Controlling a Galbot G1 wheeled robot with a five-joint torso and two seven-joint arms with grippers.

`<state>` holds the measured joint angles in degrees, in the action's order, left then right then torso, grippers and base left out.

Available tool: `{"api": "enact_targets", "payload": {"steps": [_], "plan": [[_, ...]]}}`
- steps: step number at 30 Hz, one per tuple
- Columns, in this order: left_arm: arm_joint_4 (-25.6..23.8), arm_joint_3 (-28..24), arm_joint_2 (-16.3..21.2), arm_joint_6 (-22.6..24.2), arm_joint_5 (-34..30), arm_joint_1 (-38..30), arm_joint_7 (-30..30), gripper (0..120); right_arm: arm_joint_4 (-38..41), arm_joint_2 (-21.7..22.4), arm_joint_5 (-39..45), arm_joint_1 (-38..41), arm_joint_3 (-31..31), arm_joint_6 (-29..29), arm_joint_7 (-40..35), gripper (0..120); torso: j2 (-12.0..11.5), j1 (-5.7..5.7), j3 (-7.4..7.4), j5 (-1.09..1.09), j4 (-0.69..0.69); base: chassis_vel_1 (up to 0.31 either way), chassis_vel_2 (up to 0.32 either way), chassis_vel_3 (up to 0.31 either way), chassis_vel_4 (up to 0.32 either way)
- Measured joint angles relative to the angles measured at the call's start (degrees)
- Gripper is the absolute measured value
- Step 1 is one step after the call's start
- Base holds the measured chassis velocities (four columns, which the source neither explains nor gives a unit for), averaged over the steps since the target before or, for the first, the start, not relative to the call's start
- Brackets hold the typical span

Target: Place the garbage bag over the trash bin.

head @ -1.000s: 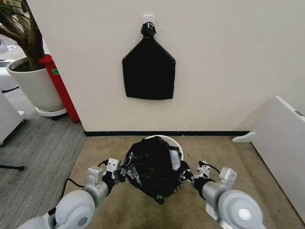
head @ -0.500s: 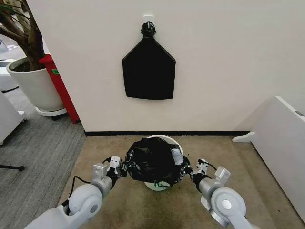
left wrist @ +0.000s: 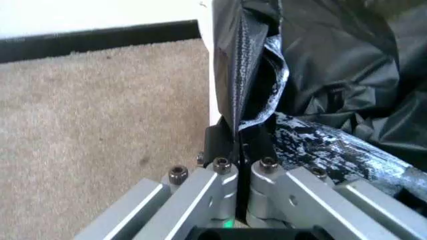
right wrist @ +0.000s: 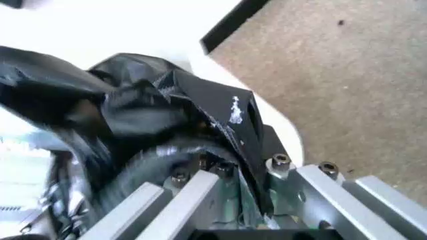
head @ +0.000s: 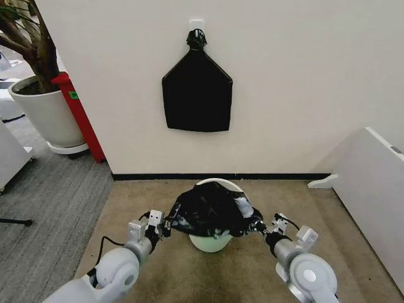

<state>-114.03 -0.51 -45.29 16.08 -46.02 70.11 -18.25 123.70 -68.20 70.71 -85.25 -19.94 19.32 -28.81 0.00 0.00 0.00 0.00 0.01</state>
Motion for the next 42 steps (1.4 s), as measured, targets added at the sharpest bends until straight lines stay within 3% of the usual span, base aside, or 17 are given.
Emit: {"api": "enact_targets", "payload": {"steps": [7,22,26,35,42], "plan": [[-0.8,0.4,0.2,-0.2,0.9,0.0,0.4,0,2.1,-0.9,-1.9,-1.1,0.9,-0.2,0.0,0,0.0,0.0,0.0,0.0,0.0,0.0,0.0,0.0,0.0],[3.2,1.9,-0.8,-4.2,4.4,2.0,2.1,0,-6.8,-4.7,-5.0,0.7,1.2,-5.3,6.2,0,0.0,0.0,0.0,0.0,0.01,0.0,0.0,0.0,0.0],[7.0,-0.2,-2.4,-7.4,6.5,-1.2,2.2,0,-8.9,-5.5,-6.4,0.9,1.2,-7.1,7.0,0,0.0,0.0,0.0,0.0,-0.01,0.0,0.0,0.0,0.0],[11.8,-3.3,-5.2,-7.9,7.3,-5.6,2.2,0,-11.8,-5.6,-7.0,1.4,0.4,-8.4,8.0,0,0.0,0.0,0.0,0.0,-0.01,0.0,0.0,0.0,0.0],[10.0,-4.1,-5.3,-8.0,8.9,-3.9,2.0,0,-10.1,-5.6,-7.6,-0.5,1.1,-8.2,8.4,0,0.0,0.0,0.0,0.0,-0.01,0.0,0.0,0.0,0.0]]}}
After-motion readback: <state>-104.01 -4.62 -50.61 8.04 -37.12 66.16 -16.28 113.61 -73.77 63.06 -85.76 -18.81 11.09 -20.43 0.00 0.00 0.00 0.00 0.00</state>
